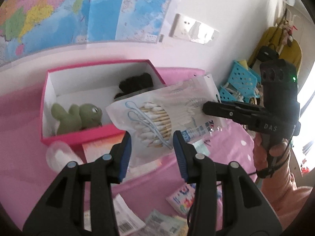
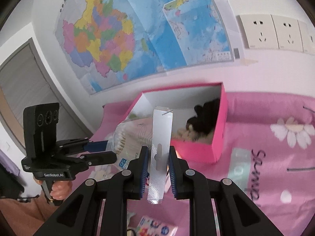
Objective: Organize soft objects
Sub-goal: 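Lower the cotton swab bag into the pink box and release it, then grasp the white wet-wipe packet with the right gripper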
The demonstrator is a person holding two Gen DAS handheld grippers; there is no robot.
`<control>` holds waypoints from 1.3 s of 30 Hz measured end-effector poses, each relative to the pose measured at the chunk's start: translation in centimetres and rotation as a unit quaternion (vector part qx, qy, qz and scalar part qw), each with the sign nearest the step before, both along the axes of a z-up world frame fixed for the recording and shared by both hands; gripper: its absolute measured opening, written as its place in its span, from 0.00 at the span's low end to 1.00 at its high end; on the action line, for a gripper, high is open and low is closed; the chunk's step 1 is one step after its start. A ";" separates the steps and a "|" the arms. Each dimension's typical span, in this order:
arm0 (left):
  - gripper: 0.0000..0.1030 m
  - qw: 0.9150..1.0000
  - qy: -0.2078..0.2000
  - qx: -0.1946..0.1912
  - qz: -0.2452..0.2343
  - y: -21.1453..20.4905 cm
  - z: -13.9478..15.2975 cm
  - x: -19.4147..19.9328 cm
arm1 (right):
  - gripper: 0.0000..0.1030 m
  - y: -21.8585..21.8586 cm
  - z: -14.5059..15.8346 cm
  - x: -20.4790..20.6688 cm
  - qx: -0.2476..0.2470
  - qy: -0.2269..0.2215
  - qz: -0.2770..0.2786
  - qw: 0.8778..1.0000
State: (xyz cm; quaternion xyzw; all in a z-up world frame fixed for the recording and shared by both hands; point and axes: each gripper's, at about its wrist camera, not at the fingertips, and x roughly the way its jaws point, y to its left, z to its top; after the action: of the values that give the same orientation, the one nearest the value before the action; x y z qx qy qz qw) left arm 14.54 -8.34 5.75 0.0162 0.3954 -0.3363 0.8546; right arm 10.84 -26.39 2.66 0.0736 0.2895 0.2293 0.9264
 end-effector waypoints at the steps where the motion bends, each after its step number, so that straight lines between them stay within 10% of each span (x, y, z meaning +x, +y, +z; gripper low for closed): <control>1: 0.43 1.000 0.000 0.001 0.003 -0.1 0.1 0.6 | 0.19 0.0 0.2 0.5 0.000 -0.002 0.000 1.000; 26: 0.43 0.991 0.052 0.069 0.101 -2.5 -4.6 11.0 | 0.27 1.0 -2.3 12.7 -0.069 0.046 -0.086 0.993; 39: 0.43 0.994 0.018 0.069 0.086 -1.4 -3.6 8.1 | 0.38 1.8 -0.6 9.0 -0.083 0.008 -0.079 0.993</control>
State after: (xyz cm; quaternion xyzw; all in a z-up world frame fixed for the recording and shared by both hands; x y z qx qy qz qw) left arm 22.65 -9.74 2.15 0.0348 0.4327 -0.2334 0.8701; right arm 19.88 -24.55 2.08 0.0209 0.3079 0.1304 0.9422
